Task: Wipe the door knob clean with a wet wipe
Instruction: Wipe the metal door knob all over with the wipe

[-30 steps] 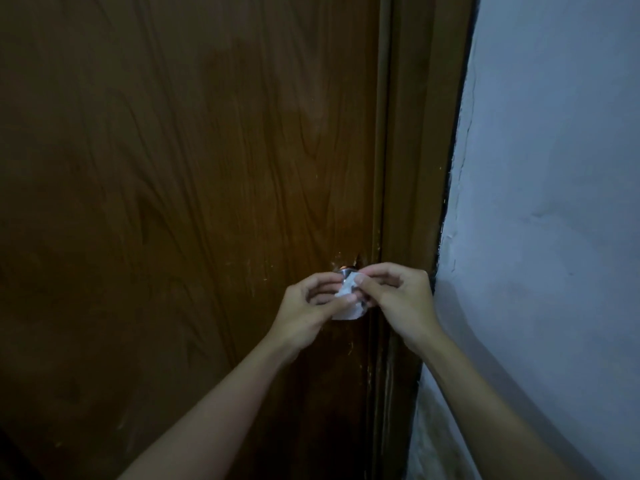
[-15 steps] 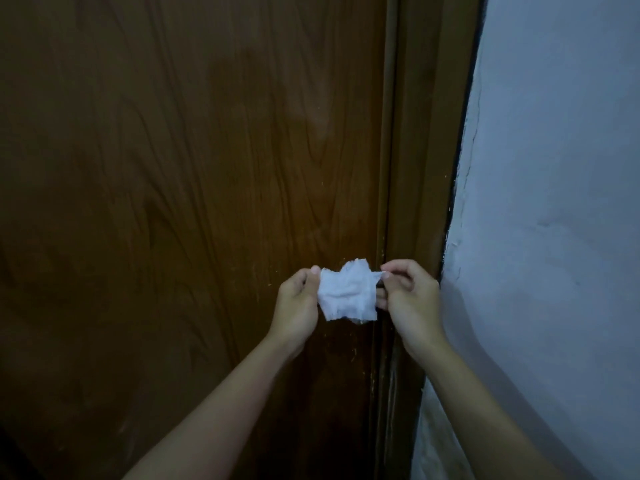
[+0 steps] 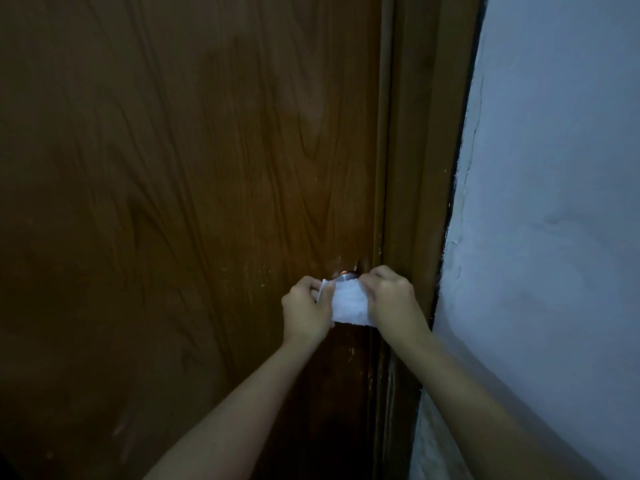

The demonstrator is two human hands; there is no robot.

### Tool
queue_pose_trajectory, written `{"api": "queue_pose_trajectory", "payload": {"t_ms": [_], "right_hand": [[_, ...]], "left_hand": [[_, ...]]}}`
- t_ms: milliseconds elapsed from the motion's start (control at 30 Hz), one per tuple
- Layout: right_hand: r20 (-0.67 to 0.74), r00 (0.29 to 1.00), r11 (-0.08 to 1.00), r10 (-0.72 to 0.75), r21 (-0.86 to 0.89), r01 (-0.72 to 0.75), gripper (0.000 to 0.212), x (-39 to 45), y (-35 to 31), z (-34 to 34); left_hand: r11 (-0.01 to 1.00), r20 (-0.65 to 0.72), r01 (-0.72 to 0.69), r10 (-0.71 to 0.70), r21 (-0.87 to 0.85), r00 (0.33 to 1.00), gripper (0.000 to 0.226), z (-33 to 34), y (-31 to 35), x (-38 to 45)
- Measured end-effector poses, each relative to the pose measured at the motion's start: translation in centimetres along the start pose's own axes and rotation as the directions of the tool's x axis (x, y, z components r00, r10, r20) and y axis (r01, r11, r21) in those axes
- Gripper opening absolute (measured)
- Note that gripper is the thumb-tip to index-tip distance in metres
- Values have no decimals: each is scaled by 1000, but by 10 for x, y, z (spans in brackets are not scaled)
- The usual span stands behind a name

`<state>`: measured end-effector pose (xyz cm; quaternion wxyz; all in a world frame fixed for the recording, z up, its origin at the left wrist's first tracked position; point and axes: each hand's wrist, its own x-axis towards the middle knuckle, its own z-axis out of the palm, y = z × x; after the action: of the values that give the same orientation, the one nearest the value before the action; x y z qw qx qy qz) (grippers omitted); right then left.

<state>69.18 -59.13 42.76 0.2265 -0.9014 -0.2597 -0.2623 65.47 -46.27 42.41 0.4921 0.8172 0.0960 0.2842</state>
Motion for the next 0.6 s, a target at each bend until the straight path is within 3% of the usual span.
{"api": "queue_pose_trajectory", "payload": {"t_ms": [67, 233, 333, 433, 600], "right_hand": [[50, 999, 999, 2, -45, 0, 22, 0, 9, 12], [-31, 999, 999, 27, -32, -28, 14, -6, 20, 37], [-178, 984, 1000, -8, 10, 10, 12, -15, 17, 39], [-311, 949, 999, -44, 12, 50, 29, -26, 11, 35], [-244, 968, 996, -61, -72, 44, 19, -35, 24, 51]], "left_hand": [[992, 4, -12, 11, 122, 1000, 27, 6, -4, 2], [954, 22, -52, 48, 296, 999, 28, 18, -7, -1], [945, 27, -111, 108, 308, 994, 27, 21, -10, -7], [940, 26, -145, 144, 307, 989, 26, 21, -15, -13], [939, 56, -174, 165, 297, 985, 25, 21, -19, -14]]}}
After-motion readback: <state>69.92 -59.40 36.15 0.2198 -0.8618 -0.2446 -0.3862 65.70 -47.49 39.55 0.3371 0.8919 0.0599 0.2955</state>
